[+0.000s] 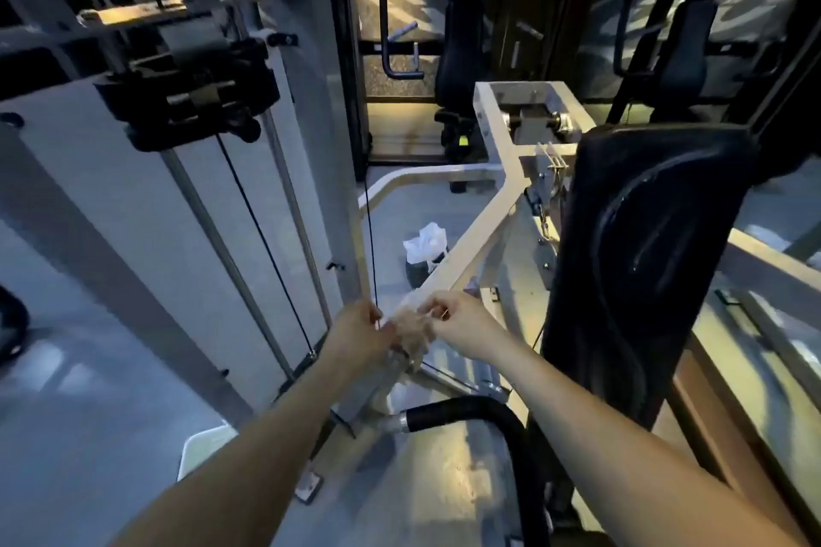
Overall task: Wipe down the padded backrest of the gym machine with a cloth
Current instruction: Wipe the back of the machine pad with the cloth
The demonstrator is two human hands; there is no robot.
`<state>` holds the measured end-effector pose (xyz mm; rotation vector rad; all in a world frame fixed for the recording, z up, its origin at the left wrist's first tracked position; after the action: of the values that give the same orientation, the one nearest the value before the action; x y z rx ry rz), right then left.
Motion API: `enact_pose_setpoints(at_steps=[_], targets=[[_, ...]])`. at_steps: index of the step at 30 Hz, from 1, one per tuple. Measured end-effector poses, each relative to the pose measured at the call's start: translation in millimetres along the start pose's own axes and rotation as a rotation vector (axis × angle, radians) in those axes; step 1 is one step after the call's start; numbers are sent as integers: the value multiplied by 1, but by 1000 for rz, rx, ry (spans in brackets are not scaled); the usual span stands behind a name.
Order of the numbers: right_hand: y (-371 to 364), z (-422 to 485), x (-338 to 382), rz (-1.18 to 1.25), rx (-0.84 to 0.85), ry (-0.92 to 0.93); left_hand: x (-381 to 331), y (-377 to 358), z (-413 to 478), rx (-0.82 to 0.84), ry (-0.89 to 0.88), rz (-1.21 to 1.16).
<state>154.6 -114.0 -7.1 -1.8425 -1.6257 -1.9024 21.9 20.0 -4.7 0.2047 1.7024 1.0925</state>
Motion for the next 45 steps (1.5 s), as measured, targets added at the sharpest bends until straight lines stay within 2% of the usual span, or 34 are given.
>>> enact_pose_setpoints(at_steps=[5,10,13,17,22,25,30,34,36,39,40,42,45], targets=[[-20,32,-4,-317,-12,52,17,-23,11,51,-65,-62],[-15,36,-9,-299,-40,97,26,-16,24,22,-177,-65],[-8,28,-1,-183,-27,108,22,-5,35,16,-220,-145],[15,6,9,187,-38,-55,-6,9,41,67,-258,-334],[57,-24,-2,389,-233,-67,-56,-1,47,130,-285,-508],[83,-45,-24,419,-314,-104,-88,-16,40,199,-320,-516],[117,-84,-72,300,-434,-95,-136,-66,16,306,-308,-501],[137,-121,-111,408,-351,-42,-177,-113,-16,348,-304,-575],[147,-140,-130,476,-314,-28,-198,-137,-29,367,-167,-737],[164,-155,-157,493,-379,-42,-222,-164,-39,367,78,-897],[171,-160,-168,475,-392,-47,-232,-171,-42,353,85,-896],[181,-164,-179,465,-397,-56,-245,-174,-47,326,-10,-821],[199,-167,-185,510,-391,-17,-251,-169,-46,188,-94,-633]])
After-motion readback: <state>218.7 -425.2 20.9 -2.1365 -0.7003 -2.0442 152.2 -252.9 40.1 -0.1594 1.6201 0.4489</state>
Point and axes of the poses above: each hand's wrist, its own z-axis towards the middle knuckle, its own y-axis out of the back of the hand, x = y × z, the point moved 3 cm from there along z, towards the middle knuckle, and after that the axes turned 11 degrees about -y, right-handed, at the moved point
